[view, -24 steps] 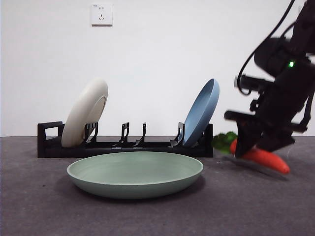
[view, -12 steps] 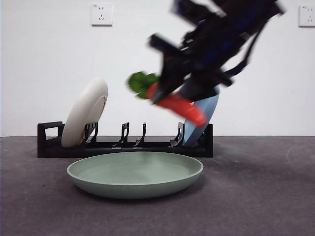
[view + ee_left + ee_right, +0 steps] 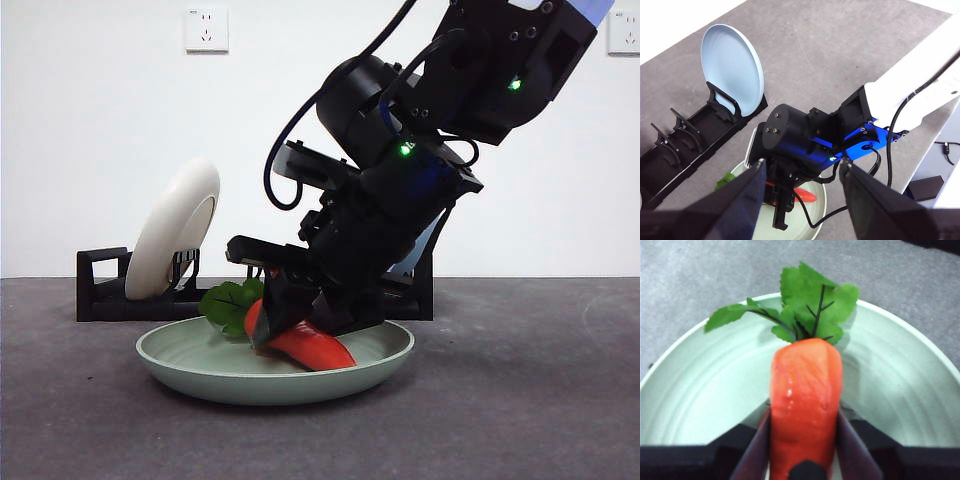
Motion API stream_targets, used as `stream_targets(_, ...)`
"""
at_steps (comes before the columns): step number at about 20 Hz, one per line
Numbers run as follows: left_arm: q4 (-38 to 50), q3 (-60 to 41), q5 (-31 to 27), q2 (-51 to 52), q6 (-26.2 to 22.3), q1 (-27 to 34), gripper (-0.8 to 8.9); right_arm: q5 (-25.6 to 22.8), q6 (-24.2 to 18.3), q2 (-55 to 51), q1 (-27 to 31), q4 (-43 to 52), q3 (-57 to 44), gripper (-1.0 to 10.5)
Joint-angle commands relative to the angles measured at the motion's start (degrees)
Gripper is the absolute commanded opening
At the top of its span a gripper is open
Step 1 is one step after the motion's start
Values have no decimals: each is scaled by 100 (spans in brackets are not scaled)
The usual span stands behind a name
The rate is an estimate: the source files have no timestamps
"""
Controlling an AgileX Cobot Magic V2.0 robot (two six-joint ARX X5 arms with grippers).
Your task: Take the green plate from the plate rack,put the plate on the table,take the carrot from the table,put the carrot in the plate
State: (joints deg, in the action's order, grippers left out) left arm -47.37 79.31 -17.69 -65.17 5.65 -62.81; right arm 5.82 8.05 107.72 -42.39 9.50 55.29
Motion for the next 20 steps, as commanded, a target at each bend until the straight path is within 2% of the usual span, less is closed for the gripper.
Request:
stream_targets(1,-7,-20,-4,0,39,-15,252,9,50,114,-17,-37,-13,205)
stream_targets(3,-74,-20,-4,0,39,-15,252,0,50,81,-17,-103,-13,485)
stream_targets(4,-96,-20,-7,0,39,-15,252,4,48,48,-17,-103,-13,539)
stream_targets(7,-122,-20,-11,0,39,-15,252,2,48,-275,-17,-181,-4,537)
stream_targets(10,-199,-20,-17,2,33,-15,252,0,46,-1001,-17,-743,-2,537)
stream_targets(20,-713,-20,0,2,17,-15,252,28,-50,-4819,-17,-5088,-2,534)
